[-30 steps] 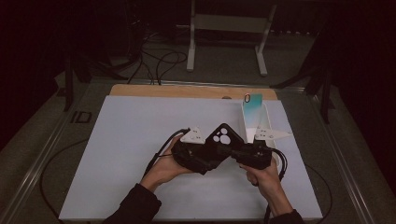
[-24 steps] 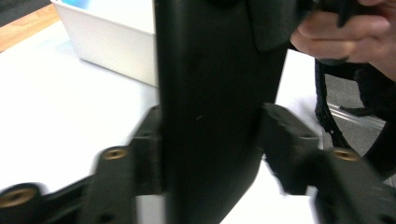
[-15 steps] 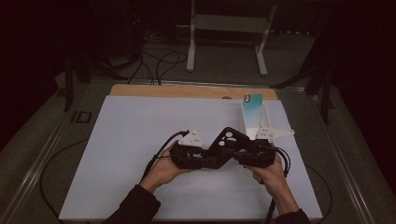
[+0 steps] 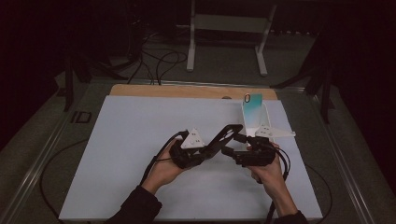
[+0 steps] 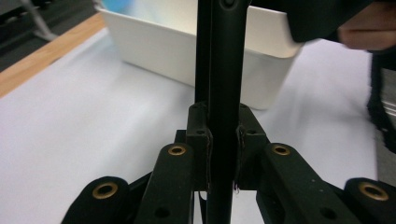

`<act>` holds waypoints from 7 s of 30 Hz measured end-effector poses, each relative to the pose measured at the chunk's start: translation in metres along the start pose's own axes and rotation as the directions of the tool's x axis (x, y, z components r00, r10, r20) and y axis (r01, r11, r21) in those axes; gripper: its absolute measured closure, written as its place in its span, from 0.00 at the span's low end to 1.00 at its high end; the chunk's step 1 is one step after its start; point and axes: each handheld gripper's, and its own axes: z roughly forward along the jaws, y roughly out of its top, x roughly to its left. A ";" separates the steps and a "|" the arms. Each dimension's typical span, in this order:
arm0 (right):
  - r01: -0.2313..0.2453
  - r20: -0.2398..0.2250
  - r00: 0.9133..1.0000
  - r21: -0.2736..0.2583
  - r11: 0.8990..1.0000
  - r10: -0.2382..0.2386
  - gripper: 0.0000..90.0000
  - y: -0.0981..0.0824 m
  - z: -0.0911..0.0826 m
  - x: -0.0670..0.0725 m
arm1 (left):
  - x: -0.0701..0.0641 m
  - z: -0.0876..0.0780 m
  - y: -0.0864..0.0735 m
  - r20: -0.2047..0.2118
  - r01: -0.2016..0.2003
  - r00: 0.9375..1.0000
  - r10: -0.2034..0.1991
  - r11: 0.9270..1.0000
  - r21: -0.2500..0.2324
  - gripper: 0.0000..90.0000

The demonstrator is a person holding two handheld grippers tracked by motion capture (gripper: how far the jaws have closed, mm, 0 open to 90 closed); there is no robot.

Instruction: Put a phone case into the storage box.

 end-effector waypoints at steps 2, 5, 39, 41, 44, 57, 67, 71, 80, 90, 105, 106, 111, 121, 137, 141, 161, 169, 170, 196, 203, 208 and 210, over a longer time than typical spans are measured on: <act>-0.029 0.014 0.999 -0.015 0.999 0.029 0.22 0.000 -0.003 -0.002 | 0.001 0.000 -0.001 -0.005 0.011 1.000 -0.011 1.000 0.005 0.89; -0.054 0.048 0.997 -0.052 0.997 0.056 0.22 0.001 -0.009 -0.002 | 0.001 0.001 -0.003 -0.010 0.012 1.000 -0.012 1.000 0.012 0.89; -0.175 0.007 0.983 -0.224 0.959 0.181 0.13 0.016 0.012 0.014 | -0.006 0.006 -0.007 0.060 0.068 0.996 -0.066 0.997 -0.036 0.89; -0.179 0.004 0.983 -0.225 0.958 0.185 0.12 0.016 0.012 0.013 | -0.007 0.006 -0.007 0.071 0.072 0.995 -0.069 0.997 -0.039 0.89; -0.179 -0.005 0.983 -0.234 0.956 0.183 0.12 0.015 0.014 0.012 | -0.009 0.007 -0.006 0.072 0.062 0.996 -0.059 0.997 -0.045 0.89; -0.121 0.070 0.988 -0.228 0.966 0.140 0.15 0.017 0.013 0.019 | -0.011 0.010 -0.007 0.026 0.080 0.997 -0.079 0.996 -0.044 0.88; -0.117 0.095 0.985 -0.225 0.967 0.141 0.15 0.017 0.012 0.017 | -0.008 0.001 -0.009 -0.009 0.097 0.995 -0.098 0.993 -0.063 0.46; -0.116 0.102 0.985 -0.217 0.969 0.140 0.15 0.017 0.013 0.017 | -0.007 -0.005 -0.012 -0.051 0.108 0.992 -0.112 0.991 -0.076 0.36; -0.109 0.107 0.985 -0.206 0.972 0.133 0.15 0.019 0.015 0.017 | 0.002 -0.024 -0.027 -0.156 0.160 0.972 -0.175 0.982 -0.103 0.14; -0.089 0.124 0.986 -0.201 0.975 0.116 0.15 0.025 0.017 0.016 | 0.010 -0.043 -0.044 -0.242 0.178 0.950 -0.199 0.978 -0.106 0.00; -0.073 0.160 0.981 -0.201 0.977 0.107 0.15 0.032 0.013 0.009 | 0.023 -0.077 -0.092 -0.341 0.217 0.899 -0.275 0.956 -0.198 0.00; -0.073 0.163 0.981 -0.201 0.977 0.107 0.15 0.033 0.012 0.009 | 0.024 -0.079 -0.095 -0.349 0.223 0.894 -0.282 0.954 -0.198 0.00; -0.063 0.175 0.980 -0.195 0.979 0.098 0.15 0.035 0.012 0.008 | 0.027 -0.090 -0.116 -0.386 0.256 0.866 -0.319 0.945 -0.205 0.00; -0.053 0.190 0.978 -0.195 0.979 0.090 0.15 0.040 0.013 0.006 | 0.030 -0.109 -0.146 -0.441 0.285 0.826 -0.352 0.935 -0.214 0.00; -0.030 0.234 0.969 -0.201 0.979 0.078 0.15 0.052 0.008 -0.002 | 0.024 -0.126 -0.172 -0.466 0.257 0.810 -0.357 0.929 -0.265 0.01; -0.019 0.244 0.967 -0.203 0.979 0.069 0.15 0.058 0.006 -0.004 | 0.022 -0.127 -0.172 -0.474 0.251 0.805 -0.356 0.929 -0.272 0.01; -0.008 0.337 0.938 -0.209 0.978 0.080 0.15 0.081 0.004 -0.027 | 0.026 -0.131 -0.176 -0.482 0.280 0.784 -0.392 0.915 -0.289 0.00; -0.004 0.372 0.925 -0.209 0.978 0.083 0.16 0.086 0.005 -0.037 | 0.026 -0.131 -0.177 -0.479 0.287 0.781 -0.400 0.912 -0.294 0.00; -0.004 0.372 0.925 -0.209 0.978 0.083 0.16 0.086 0.005 -0.037 | 0.026 -0.131 -0.177 -0.479 0.287 0.781 -0.400 0.912 -0.294 0.00; -0.025 0.464 0.877 -0.222 0.975 0.128 0.16 0.102 0.006 -0.063 | 0.028 -0.131 -0.178 -0.466 0.301 0.783 -0.413 0.906 -0.298 0.01; -0.028 0.500 0.855 -0.217 0.976 0.136 0.16 0.104 0.005 -0.072 | 0.029 -0.131 -0.178 -0.465 0.301 0.783 -0.414 0.905 -0.299 0.01; -0.023 0.529 0.837 -0.218 0.976 0.138 0.16 0.108 0.002 -0.079 | 0.028 -0.131 -0.178 -0.466 0.302 0.783 -0.412 0.907 -0.295 0.01; -0.019 0.546 0.827 -0.212 0.977 0.135 0.16 0.109 0.001 -0.081 | 0.028 -0.131 -0.178 -0.465 0.302 0.782 -0.414 0.905 -0.298 0.01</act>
